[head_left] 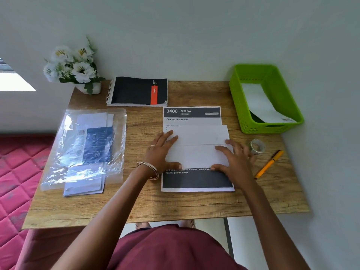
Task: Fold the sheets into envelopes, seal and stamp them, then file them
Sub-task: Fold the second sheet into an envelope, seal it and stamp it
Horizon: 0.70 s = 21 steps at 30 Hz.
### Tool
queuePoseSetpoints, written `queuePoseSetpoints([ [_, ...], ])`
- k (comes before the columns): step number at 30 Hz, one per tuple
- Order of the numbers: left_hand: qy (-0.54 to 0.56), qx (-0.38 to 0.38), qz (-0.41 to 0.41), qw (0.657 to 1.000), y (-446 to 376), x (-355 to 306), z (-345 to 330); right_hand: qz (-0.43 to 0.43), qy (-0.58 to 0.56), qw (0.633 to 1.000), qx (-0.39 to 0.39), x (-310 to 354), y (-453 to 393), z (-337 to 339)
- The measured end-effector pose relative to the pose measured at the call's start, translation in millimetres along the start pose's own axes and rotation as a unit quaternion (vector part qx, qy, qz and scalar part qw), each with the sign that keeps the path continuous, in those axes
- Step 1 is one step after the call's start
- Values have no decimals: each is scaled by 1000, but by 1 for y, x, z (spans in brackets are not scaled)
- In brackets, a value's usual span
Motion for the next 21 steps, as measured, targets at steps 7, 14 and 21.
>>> queuePoseSetpoints([
  [7, -16, 17, -8, 1000, 2, -2, -1, 242, 25, 964, -108, 26, 17, 11],
  [14, -32, 45, -25, 998, 2, 1, 0, 372, 136, 907, -141, 44, 32, -3],
  [21, -26, 68, -61, 995, 2, 4, 1, 400, 154, 884, -186, 48, 30, 4],
])
Point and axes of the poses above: each hand's wrist, its own y-axis away from the middle knuckle, its own z-axis out of the back of the hand, x = y × z, the point moved 7 cm from there along -y, towards the middle knuckle, and after that the axes turned 4 degrees about y, right-handed, at the moved point
